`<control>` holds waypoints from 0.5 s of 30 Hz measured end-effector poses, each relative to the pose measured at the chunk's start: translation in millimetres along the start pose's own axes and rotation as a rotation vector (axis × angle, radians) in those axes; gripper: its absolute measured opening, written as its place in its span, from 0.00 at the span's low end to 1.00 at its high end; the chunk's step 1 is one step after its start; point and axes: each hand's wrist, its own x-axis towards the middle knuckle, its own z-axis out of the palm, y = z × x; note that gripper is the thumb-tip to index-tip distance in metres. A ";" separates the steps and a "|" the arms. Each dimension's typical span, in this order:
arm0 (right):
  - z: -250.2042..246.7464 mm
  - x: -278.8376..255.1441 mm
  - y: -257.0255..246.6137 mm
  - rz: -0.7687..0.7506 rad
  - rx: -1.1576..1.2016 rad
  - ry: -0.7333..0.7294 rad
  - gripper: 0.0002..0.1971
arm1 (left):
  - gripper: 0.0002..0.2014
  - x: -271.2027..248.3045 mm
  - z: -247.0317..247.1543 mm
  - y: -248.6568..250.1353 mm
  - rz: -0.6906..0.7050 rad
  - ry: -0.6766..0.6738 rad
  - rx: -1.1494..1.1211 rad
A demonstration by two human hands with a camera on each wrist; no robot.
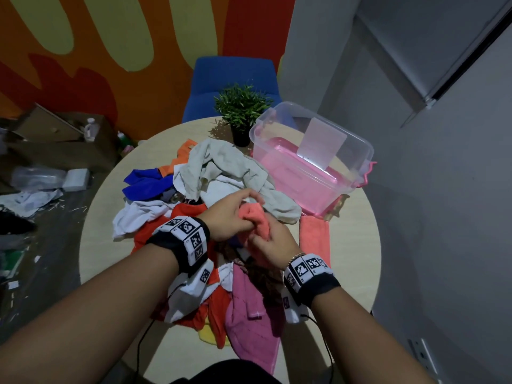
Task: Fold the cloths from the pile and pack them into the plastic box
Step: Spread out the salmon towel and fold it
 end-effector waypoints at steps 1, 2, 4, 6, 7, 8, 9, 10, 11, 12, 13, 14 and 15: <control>-7.0 -2.2 -3.1 0.019 0.061 0.048 0.19 | 0.27 4.5 3.6 6.1 -0.002 0.067 -0.061; -13.2 -3.4 -3.3 0.045 0.114 0.103 0.15 | 0.29 9.2 8.6 8.4 -0.015 0.144 -0.128; -24.0 -5.0 2.5 0.091 0.253 0.205 0.12 | 0.31 16.5 24.8 8.2 -0.104 0.199 -0.277; -32.8 -5.4 9.5 0.171 0.410 0.269 0.15 | 0.30 23.4 47.1 -1.3 -0.195 0.074 -0.292; -35.7 -5.7 16.8 0.216 0.459 0.281 0.16 | 0.29 26.2 59.0 -8.4 -0.209 0.012 -0.238; -40.1 -8.8 20.8 0.250 0.475 0.283 0.14 | 0.27 28.3 70.0 -14.2 -0.206 -0.014 -0.191; -44.6 -12.4 29.1 0.281 0.451 0.280 0.15 | 0.25 29.7 80.3 -16.9 -0.208 -0.008 -0.159; -49.2 -17.9 37.4 0.318 0.403 0.265 0.17 | 0.23 32.3 89.9 -19.3 -0.226 0.015 -0.131; -54.1 -23.3 46.9 0.350 0.342 0.257 0.21 | 0.23 35.2 97.9 -21.1 -0.239 0.033 -0.076; -58.8 -29.2 57.8 0.393 0.267 0.261 0.25 | 0.24 37.4 104.4 -20.3 -0.251 0.040 0.007; -63.6 -34.5 69.4 0.432 0.198 0.271 0.30 | 0.25 38.8 110.1 -18.7 -0.258 0.038 0.107; -68.6 -38.2 79.2 0.471 0.138 0.284 0.34 | 0.25 40.0 114.0 -18.5 -0.265 0.040 0.198; -74.1 -39.8 86.0 0.506 0.093 0.293 0.35 | 0.23 40.8 116.4 -17.7 -0.259 0.044 0.251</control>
